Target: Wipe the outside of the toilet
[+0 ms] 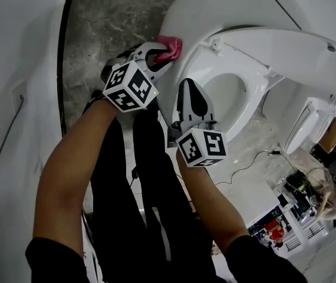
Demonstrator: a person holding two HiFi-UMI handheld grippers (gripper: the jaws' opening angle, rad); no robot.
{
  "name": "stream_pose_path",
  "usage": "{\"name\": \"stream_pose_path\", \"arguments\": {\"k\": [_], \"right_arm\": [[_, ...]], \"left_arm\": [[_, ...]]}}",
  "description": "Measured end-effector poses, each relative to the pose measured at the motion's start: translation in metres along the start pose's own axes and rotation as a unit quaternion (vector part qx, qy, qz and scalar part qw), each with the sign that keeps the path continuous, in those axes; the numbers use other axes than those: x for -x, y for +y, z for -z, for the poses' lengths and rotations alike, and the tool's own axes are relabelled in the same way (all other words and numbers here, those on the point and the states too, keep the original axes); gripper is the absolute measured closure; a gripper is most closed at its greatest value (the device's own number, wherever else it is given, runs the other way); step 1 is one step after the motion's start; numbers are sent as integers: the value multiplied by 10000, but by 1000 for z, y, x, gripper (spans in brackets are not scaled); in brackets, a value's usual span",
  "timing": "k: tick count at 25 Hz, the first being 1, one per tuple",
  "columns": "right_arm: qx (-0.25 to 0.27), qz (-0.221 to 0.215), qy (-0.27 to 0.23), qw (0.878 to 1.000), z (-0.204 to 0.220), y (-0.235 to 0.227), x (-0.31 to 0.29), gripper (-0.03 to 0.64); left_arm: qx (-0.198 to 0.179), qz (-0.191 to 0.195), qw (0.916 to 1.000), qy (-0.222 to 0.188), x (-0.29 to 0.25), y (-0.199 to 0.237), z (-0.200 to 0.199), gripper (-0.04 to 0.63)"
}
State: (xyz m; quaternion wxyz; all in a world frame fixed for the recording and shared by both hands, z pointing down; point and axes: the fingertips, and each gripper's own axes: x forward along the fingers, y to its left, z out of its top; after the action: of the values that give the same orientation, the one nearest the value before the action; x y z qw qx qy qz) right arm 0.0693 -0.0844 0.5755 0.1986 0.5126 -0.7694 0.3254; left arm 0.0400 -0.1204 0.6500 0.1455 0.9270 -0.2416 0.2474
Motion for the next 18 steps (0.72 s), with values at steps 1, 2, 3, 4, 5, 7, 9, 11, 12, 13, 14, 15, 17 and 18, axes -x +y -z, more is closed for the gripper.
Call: {"name": "stream_pose_path", "arguments": {"k": [1, 2, 3, 4, 5, 7, 9, 11, 12, 13, 14, 15, 17, 18], "right_arm": [[31, -9, 41, 10000, 2, -1, 3, 580], [65, -18, 72, 10000, 4, -3, 5, 580], [99, -27, 93, 9999, 5, -4, 7, 580], [129, -35, 106, 9999, 5, -5, 9, 580], [150, -41, 116, 9998, 5, -6, 11, 580], [184, -66, 145, 9997, 6, -7, 12, 580], [261, -103, 190, 9994, 7, -10, 13, 580], [366, -126, 208, 9990, 7, -13, 14, 580], [410, -133, 205, 9989, 6, -14, 14, 580], [442, -134, 202, 9987, 5, -16, 14, 580], [463, -132, 199, 9986, 5, -17, 15, 580], [480, -126, 194, 9986, 4, -18, 16, 580], [518, -120, 185, 9984, 2, -20, 17, 580], [531, -121, 180, 9984, 1, -21, 16, 580]], "left_arm": [[-9, 35, 10000, 22, 1, -9, 3, 500], [-11, 67, 10000, 39, 3, -17, 6, 500], [0, 87, 10000, 47, 4, -25, 8, 500], [27, 95, 9999, 46, 5, -32, 10, 500], [70, 93, 9999, 38, 6, -39, 12, 500], [213, 57, 9998, 12, 10, -52, 16, 500], [371, 2, 9993, 1, 12, -65, 20, 500], [399, 8, 9992, 29, 13, -78, 23, 500], [357, 39, 9993, 63, 13, -84, 26, 500], [311, 74, 9994, 103, 14, -91, 29, 500], [288, 102, 9994, 138, 15, -97, 31, 500], [296, 118, 9994, 162, 16, -103, 34, 500], [370, 121, 9991, 183, 17, -114, 37, 500], [422, 124, 9989, 187, 18, -120, 38, 500]]}}
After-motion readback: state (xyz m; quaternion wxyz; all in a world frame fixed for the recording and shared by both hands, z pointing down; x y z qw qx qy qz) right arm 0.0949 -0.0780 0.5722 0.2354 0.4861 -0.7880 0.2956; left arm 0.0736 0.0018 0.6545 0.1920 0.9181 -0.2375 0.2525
